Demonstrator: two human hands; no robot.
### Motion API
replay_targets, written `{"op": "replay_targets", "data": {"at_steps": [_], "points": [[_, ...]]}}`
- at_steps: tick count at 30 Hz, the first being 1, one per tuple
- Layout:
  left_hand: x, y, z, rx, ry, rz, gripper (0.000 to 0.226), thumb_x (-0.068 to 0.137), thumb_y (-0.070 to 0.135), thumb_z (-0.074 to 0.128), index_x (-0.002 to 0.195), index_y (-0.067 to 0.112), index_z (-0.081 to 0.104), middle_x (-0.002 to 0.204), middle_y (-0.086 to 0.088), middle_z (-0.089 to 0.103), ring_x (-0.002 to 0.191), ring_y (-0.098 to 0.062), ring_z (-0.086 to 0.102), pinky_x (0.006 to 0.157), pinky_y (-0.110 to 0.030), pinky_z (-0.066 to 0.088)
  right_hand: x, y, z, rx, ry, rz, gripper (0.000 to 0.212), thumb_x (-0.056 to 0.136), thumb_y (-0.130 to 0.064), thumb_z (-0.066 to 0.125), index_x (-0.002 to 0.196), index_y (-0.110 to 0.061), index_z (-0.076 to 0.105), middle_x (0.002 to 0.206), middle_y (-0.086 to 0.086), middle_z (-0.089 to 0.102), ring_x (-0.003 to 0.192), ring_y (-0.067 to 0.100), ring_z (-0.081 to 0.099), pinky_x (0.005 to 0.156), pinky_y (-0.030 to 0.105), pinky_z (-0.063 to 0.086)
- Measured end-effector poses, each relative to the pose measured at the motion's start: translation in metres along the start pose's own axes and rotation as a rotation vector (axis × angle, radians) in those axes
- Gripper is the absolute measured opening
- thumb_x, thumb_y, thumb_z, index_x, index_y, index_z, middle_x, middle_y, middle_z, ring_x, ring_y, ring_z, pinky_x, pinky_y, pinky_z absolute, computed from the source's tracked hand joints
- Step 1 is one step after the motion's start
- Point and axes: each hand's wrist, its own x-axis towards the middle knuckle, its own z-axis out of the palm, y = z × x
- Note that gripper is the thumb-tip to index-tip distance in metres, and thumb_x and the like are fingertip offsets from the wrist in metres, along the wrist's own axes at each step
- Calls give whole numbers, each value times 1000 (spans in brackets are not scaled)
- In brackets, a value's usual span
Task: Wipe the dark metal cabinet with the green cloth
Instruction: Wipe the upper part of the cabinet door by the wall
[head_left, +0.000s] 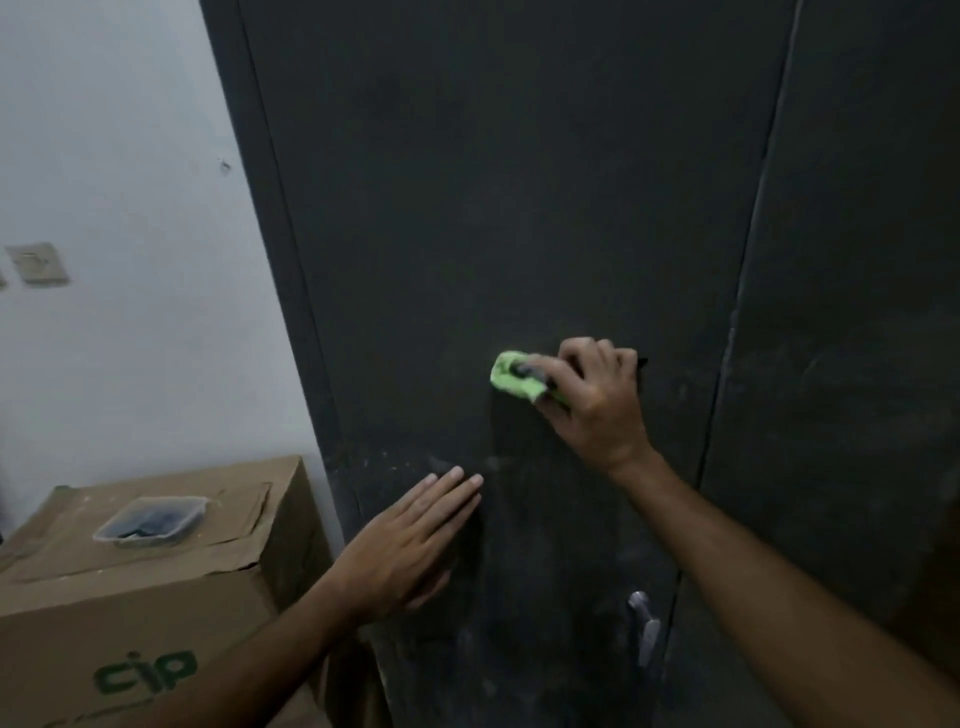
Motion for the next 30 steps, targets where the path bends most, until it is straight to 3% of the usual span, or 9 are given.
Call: {"op": "replay_targets", "data": {"at_steps": [3, 7, 9, 13, 15, 18, 20, 25, 30], "points": [[13, -9, 3, 5, 43, 53, 67, 92, 50, 43, 147, 12, 46, 157, -10, 37, 147, -26, 32, 115, -48, 29, -3, 5, 1, 0, 252, 465, 30, 90, -36, 70, 113, -19, 61, 103, 3, 61, 91, 24, 58, 77, 41, 40], [21, -20, 14, 0, 85, 62, 64, 95, 47, 44, 148, 11, 44, 159, -10, 33, 149, -26, 28, 122, -42, 24, 1, -18, 12, 396, 834, 1282, 35, 96, -22, 64, 120, -1, 52, 111, 5, 59, 97, 11, 55, 89, 40, 46], [21, -21, 23, 9, 92, 86, 67, 95, 45, 45, 150, 9, 40, 162, -11, 27, 151, -27, 22, 124, -41, 15, 10, -48, 23, 317, 760, 1217, 28, 97, -27, 60, 116, -7, 51, 107, 9, 60, 95, 22, 59, 83, 39, 48], [21, -27, 37, 57, 113, 132, 67, 98, 43, 39, 154, 7, 30, 166, -12, 17, 154, -27, 11, 125, -43, 6, -2, -48, 25, -39, 371, 648, 24, 94, -32, 64, 104, -11, 59, 96, 8, 62, 86, 30, 59, 75, 39, 39], [20, -29, 39, 75, 108, 143, 67, 100, 44, 37, 155, 7, 26, 165, -12, 17, 154, -26, 10, 124, -43, 9, -13, -6, 15, -171, 457, 792, 26, 92, -26, 67, 97, -1, 63, 94, 19, 63, 88, 37, 59, 79, 43, 41], [20, -27, 39, 95, 109, 142, 70, 100, 45, 39, 156, 6, 25, 166, -13, 16, 154, -27, 11, 124, -44, 12, -20, 24, -2, -11, 713, 1299, 31, 96, -21, 62, 101, 9, 59, 105, 28, 58, 101, 41, 56, 87, 35, 38], [21, -25, 38, 76, 115, 125, 70, 100, 45, 41, 156, 6, 26, 166, -13, 15, 154, -27, 11, 124, -43, 10, -16, -1, 9, 41, 686, 1238, 29, 97, -20, 61, 102, 9, 58, 104, 26, 58, 100, 38, 56, 87, 35, 39], [23, -21, 34, 15, 127, 86, 71, 97, 43, 46, 154, 4, 30, 166, -12, 18, 154, -27, 15, 125, -42, 10, -33, -12, 13, -124, 289, 612, 29, 97, -30, 58, 104, -2, 62, 97, 17, 62, 89, 33, 58, 76, 42, 43], [27, -14, 23, -24, 99, 53, 69, 96, 43, 45, 151, 2, 37, 163, -14, 25, 151, -29, 23, 123, -42, 15, -17, 43, -6, -60, 610, 1125, 31, 98, -25, 58, 98, 6, 57, 101, 26, 58, 96, 40, 57, 83, 40, 42]]}}
